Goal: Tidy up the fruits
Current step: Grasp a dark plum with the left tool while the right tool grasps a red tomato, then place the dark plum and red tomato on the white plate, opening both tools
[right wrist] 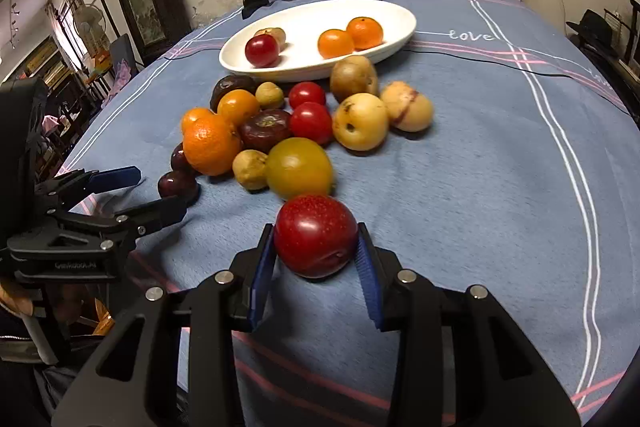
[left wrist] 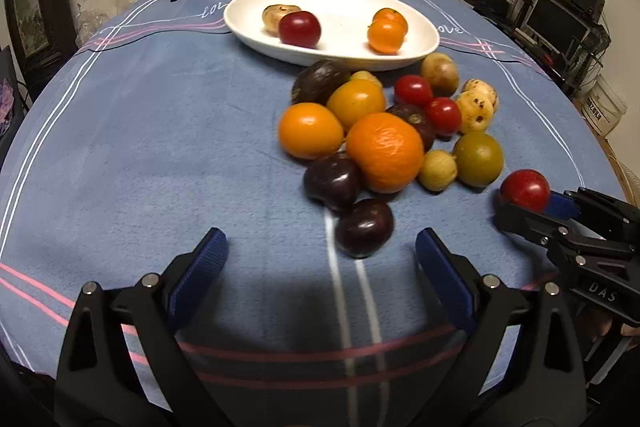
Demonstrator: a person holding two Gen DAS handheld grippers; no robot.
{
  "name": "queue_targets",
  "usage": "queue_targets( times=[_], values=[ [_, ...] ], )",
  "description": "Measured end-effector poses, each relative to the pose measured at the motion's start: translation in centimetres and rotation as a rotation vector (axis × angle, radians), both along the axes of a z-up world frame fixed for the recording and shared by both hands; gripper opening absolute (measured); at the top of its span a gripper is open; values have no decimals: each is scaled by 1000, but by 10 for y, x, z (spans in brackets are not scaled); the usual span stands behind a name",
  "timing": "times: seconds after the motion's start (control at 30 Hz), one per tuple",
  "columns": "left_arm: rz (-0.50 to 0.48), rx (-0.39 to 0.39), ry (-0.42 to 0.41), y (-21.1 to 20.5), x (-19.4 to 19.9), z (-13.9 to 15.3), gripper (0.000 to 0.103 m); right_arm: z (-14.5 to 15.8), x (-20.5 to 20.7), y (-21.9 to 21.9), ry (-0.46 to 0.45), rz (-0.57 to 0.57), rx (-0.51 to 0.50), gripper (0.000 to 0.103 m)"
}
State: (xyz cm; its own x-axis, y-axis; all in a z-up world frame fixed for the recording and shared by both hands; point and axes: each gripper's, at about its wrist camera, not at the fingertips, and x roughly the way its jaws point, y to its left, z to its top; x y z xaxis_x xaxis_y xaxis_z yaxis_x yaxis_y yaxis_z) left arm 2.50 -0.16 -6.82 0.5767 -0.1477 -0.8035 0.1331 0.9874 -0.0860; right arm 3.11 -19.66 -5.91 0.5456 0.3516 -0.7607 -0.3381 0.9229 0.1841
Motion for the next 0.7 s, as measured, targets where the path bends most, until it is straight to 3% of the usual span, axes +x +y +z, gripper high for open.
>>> queue_targets(
  times=[0.2, 0.3, 0.47, 0.7],
  values=[
    [-9, 63, -2, -12, 7, -6, 90, 2, -6, -10, -16, -8, 14, 40],
    [-7, 90, -20, -15, 9, -5, 76, 2, -6, -12, -17, -7, 15, 40],
    [-45, 84, -31, -16, 6, -1, 35, 2, -6, -13, -16, -10, 17, 40],
    [-91, 63, -12, -14, -1, 4, 29, 5, -9, -13, -27, -16, 10, 40]
  ],
)
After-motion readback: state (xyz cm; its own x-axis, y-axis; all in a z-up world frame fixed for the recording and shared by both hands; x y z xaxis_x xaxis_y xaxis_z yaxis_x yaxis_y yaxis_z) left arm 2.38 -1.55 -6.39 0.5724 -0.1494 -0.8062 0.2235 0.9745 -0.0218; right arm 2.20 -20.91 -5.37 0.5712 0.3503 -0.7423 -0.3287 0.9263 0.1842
